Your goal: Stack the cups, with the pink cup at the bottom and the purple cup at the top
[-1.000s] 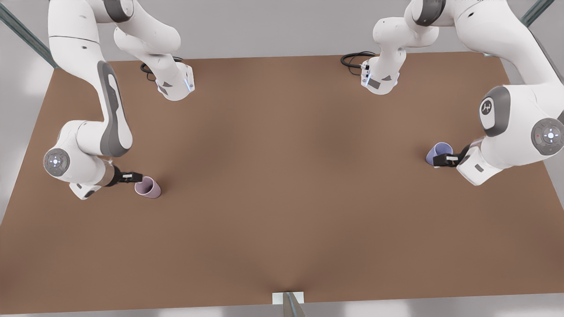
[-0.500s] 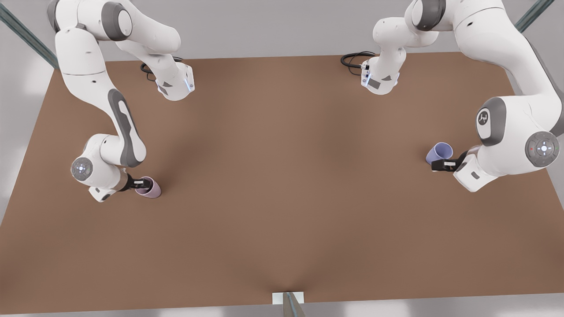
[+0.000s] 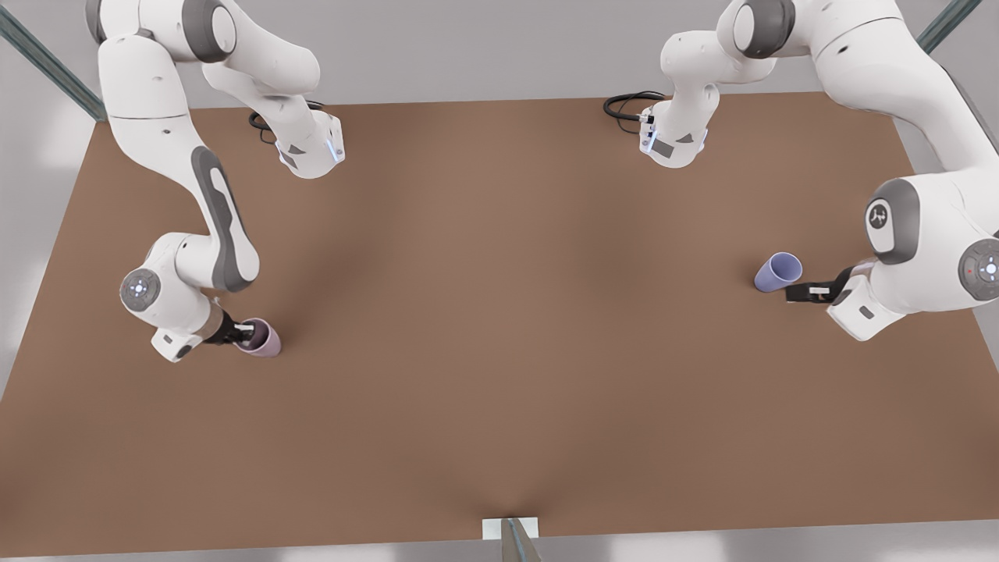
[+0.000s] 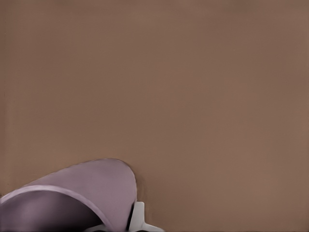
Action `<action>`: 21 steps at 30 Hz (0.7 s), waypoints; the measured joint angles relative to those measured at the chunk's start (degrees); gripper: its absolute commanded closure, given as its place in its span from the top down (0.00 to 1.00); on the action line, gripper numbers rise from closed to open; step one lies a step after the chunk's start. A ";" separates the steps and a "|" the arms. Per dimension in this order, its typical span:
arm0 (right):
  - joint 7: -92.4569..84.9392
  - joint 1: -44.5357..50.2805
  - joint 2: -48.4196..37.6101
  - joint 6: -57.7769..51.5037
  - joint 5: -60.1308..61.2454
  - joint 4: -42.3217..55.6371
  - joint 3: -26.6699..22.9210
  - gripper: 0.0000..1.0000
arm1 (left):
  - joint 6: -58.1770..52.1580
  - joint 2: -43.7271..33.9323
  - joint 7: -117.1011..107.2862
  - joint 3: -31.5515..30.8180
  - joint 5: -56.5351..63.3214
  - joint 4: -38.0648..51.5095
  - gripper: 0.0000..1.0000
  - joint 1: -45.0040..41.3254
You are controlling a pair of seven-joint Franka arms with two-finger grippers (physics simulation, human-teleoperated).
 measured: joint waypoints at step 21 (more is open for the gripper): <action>37.81 48.78 42.15 -23.45 6.75 70.21 -1.57 0.21 | 43.83 -5.63 20.78 17.75 -0.69 -49.57 1.00 0.90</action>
